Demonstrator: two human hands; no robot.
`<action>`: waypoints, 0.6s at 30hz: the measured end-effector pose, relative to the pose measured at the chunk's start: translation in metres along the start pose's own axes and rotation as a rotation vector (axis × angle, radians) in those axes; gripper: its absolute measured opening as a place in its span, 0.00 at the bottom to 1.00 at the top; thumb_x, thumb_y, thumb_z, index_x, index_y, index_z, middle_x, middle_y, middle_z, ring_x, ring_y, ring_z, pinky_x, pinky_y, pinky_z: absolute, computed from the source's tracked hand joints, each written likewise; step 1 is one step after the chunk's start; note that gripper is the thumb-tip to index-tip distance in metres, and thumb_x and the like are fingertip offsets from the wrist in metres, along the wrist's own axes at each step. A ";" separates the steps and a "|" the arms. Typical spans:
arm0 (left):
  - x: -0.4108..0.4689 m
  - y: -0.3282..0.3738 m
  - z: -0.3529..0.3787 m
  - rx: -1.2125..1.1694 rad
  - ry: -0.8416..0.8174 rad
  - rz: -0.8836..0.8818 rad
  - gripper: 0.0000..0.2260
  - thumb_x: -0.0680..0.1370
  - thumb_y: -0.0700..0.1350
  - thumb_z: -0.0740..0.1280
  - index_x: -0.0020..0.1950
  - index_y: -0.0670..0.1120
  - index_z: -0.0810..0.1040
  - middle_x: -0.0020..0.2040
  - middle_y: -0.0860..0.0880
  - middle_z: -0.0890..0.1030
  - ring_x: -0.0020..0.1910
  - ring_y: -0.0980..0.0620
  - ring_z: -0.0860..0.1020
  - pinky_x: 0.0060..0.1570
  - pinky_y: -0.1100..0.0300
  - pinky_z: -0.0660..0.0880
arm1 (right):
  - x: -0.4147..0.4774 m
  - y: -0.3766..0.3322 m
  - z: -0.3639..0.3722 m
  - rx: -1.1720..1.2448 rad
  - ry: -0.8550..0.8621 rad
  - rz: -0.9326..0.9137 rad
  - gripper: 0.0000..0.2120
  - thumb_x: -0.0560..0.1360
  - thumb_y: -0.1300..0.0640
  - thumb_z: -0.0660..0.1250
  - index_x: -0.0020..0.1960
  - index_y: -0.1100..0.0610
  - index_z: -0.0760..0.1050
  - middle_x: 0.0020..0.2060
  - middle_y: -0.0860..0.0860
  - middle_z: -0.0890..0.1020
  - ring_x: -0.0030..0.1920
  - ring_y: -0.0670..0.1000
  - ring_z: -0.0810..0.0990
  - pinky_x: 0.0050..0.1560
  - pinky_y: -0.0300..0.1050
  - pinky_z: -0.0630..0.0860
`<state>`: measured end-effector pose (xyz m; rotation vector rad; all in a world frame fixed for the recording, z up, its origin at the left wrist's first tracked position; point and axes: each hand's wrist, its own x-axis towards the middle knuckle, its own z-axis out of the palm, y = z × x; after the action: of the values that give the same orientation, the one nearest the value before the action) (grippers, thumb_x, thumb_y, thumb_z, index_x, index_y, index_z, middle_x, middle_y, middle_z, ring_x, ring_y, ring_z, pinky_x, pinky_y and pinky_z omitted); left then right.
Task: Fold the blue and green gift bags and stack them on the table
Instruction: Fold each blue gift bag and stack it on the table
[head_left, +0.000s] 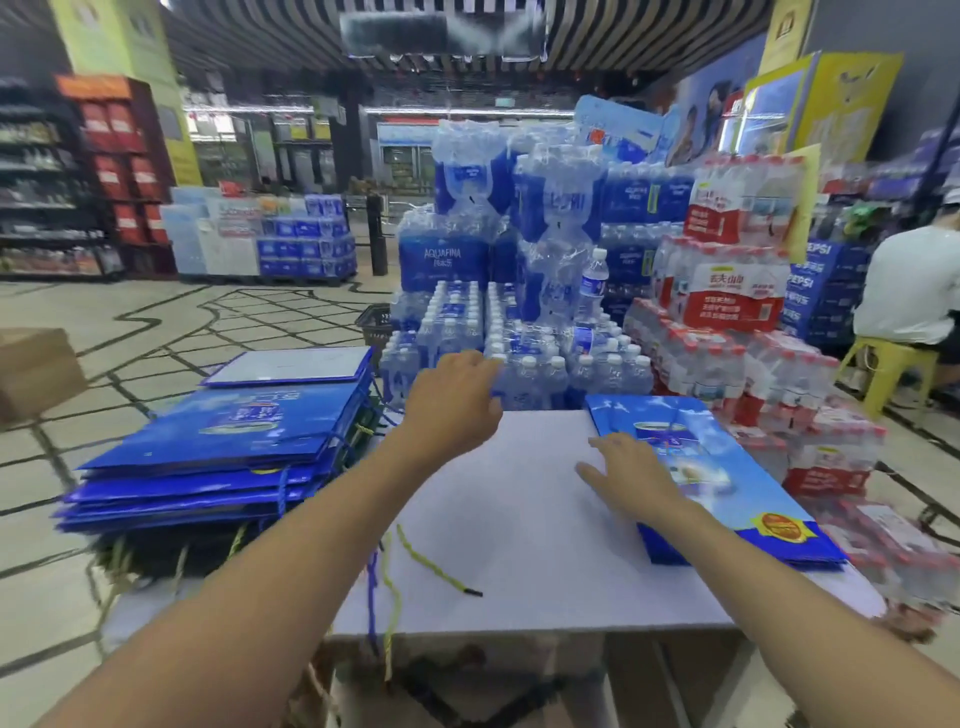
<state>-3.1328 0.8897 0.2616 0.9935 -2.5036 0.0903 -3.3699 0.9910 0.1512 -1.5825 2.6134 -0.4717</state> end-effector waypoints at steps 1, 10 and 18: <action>-0.004 -0.015 -0.014 0.024 0.009 -0.017 0.17 0.80 0.48 0.62 0.69 0.48 0.74 0.69 0.48 0.75 0.68 0.42 0.72 0.61 0.43 0.74 | -0.001 -0.014 0.009 0.002 -0.007 -0.022 0.29 0.81 0.38 0.60 0.78 0.50 0.66 0.77 0.54 0.67 0.76 0.57 0.64 0.73 0.54 0.65; -0.055 -0.158 -0.056 0.076 -0.495 -0.589 0.54 0.62 0.78 0.57 0.80 0.48 0.62 0.81 0.44 0.62 0.79 0.39 0.61 0.75 0.37 0.61 | -0.027 -0.073 0.062 -0.114 -0.024 -0.117 0.28 0.82 0.37 0.52 0.77 0.50 0.65 0.76 0.53 0.68 0.75 0.55 0.66 0.75 0.53 0.63; -0.062 -0.144 -0.047 -0.012 -0.507 -0.564 0.52 0.63 0.76 0.54 0.81 0.48 0.62 0.81 0.44 0.61 0.77 0.38 0.63 0.73 0.35 0.61 | -0.031 -0.079 0.056 -0.117 -0.053 -0.089 0.29 0.83 0.38 0.52 0.79 0.49 0.63 0.79 0.52 0.64 0.78 0.54 0.62 0.78 0.52 0.58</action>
<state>-2.9794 0.8332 0.2631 1.8630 -2.5173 -0.3948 -3.2766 0.9718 0.1170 -1.7262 2.5835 -0.2818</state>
